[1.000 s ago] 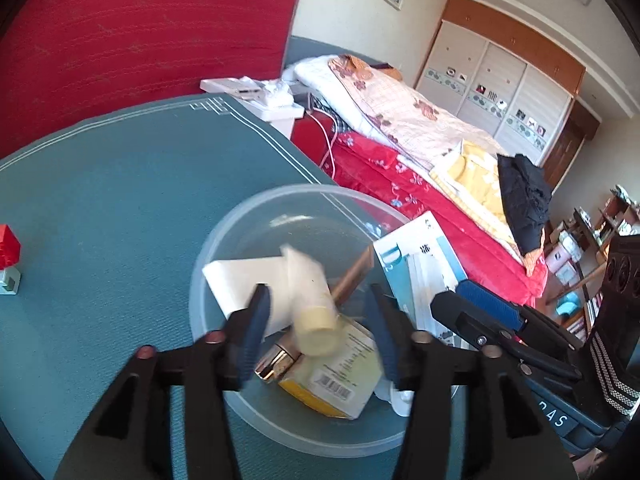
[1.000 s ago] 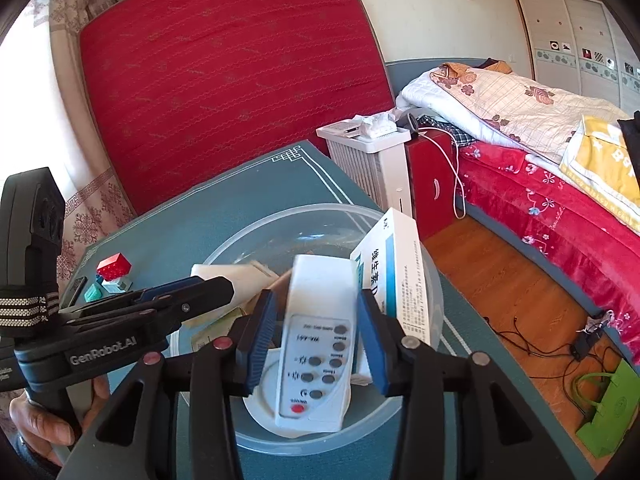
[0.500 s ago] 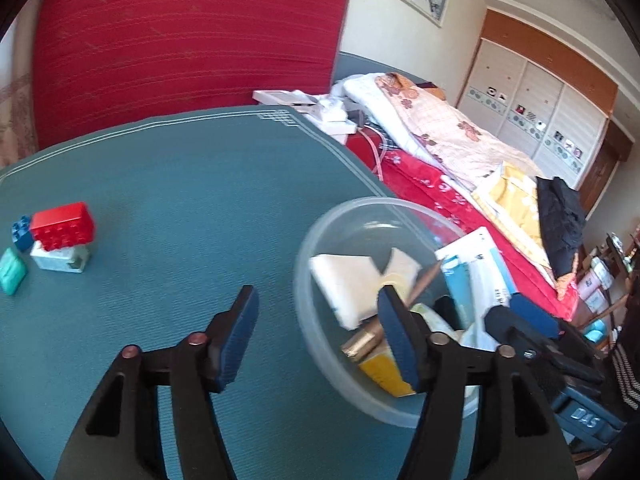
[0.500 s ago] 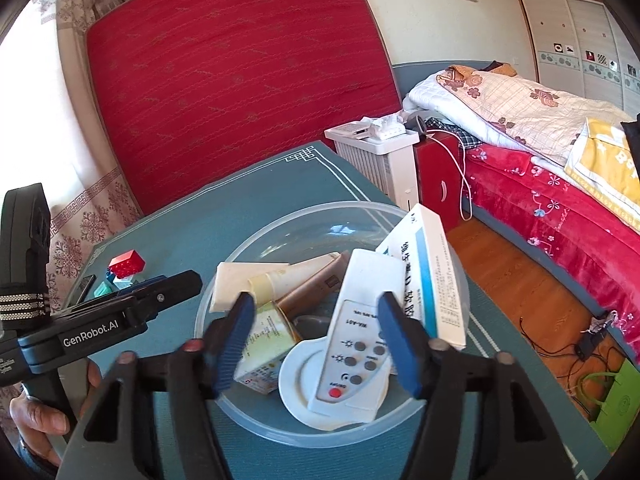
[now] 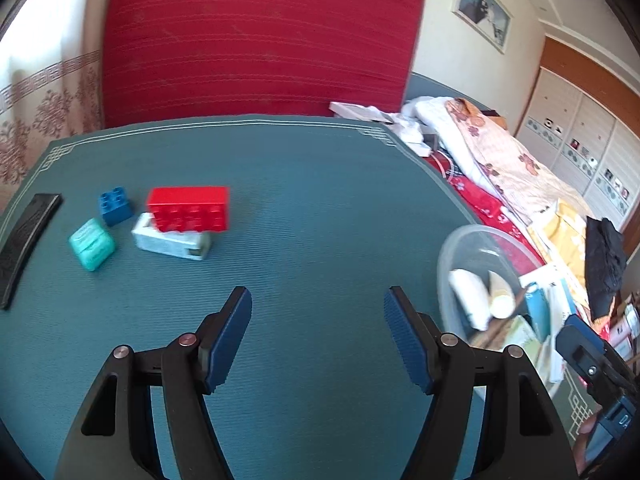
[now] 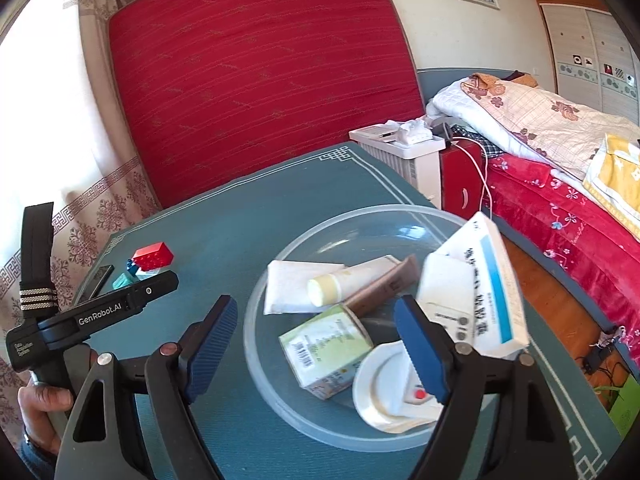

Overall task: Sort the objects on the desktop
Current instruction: 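Move both open tools back toward the bricks and floss box, then grasp the teal Glide floss box with the left tool while the right tool grasps the red brick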

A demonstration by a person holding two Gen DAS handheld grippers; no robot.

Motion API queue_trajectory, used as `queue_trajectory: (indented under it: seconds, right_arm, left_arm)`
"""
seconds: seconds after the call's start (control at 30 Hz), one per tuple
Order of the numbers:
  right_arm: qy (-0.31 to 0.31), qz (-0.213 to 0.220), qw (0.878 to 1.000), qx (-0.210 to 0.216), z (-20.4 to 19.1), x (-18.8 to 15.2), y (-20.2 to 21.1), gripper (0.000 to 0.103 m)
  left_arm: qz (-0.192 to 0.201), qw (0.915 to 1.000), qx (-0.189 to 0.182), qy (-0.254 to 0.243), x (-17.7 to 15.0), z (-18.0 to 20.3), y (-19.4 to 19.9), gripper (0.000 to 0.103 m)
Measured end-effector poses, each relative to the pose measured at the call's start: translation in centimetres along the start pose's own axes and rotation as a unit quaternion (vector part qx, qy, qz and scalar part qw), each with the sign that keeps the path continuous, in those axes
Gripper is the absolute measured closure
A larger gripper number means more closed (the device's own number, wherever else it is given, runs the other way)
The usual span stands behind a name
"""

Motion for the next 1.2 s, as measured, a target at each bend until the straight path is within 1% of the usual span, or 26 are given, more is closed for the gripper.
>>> queue_trajectory:
  seconds: [0.13,0.27,0.37,0.47,0.53,0.73,0.9,1.1,1.2]
  right_arm:
    - [0.019,-0.017,1.0,0.015,-1.9,-1.0,-0.9,0.019]
    - [0.038,-0.03,0.998,0.03,-3.7,-1.9,-1.6,0.019]
    - [0.052,-0.035,0.997,0.036,-4.9,-2.5,-2.0,0.019]
    - [0.062,-0.042,0.996,0.04,-5.9,-3.1,-2.4,0.019]
    - [0.066,-0.048,0.996,0.043,-6.4,-3.5,-2.7,0.019]
    - [0.08,-0.068,0.993,0.053,-7.8,-4.7,-3.6,0.019]
    - [0.09,-0.083,0.991,0.059,-8.9,-5.5,-4.6,0.019]
    - [0.092,-0.1,0.989,0.061,-9.9,-6.0,-5.8,0.019]
    - [0.095,-0.106,0.988,0.06,-10.5,-6.1,-6.4,0.019]
  left_arm:
    - [-0.007,0.9988,0.034,0.033,-0.8,-3.4,0.0,0.031]
    - [-0.012,0.9954,0.064,0.07,-1.6,-6.9,0.2,0.031]
    - [-0.021,0.9909,0.088,0.1,-2.5,-9.5,0.1,0.031]
    - [-0.028,0.9852,0.101,0.136,-3.1,-11.8,-0.1,0.031]
    - [-0.029,0.982,0.11,0.151,-3.4,-12.9,-0.3,0.031]
    - [-0.043,0.9764,0.138,0.161,-3.9,-15.4,-0.7,0.031]
    - [-0.044,0.9748,0.136,0.172,-3.0,-16.7,-1.3,0.031]
    - [-0.042,0.9739,0.133,0.179,-1.7,-17.2,-2.3,0.031]
    - [-0.046,0.9722,0.151,0.172,-1.3,-17.3,-3.3,0.031]
Point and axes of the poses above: each gripper's, at about its wrist camera, not at the fingertips, and y roughly against the way its jaws point, z to its right, x to its top, the point moved 1 cm from there along -y, roughly the way its jaws point, and after that the axes turned 13 degrees about -y, right-handed, at the moved point
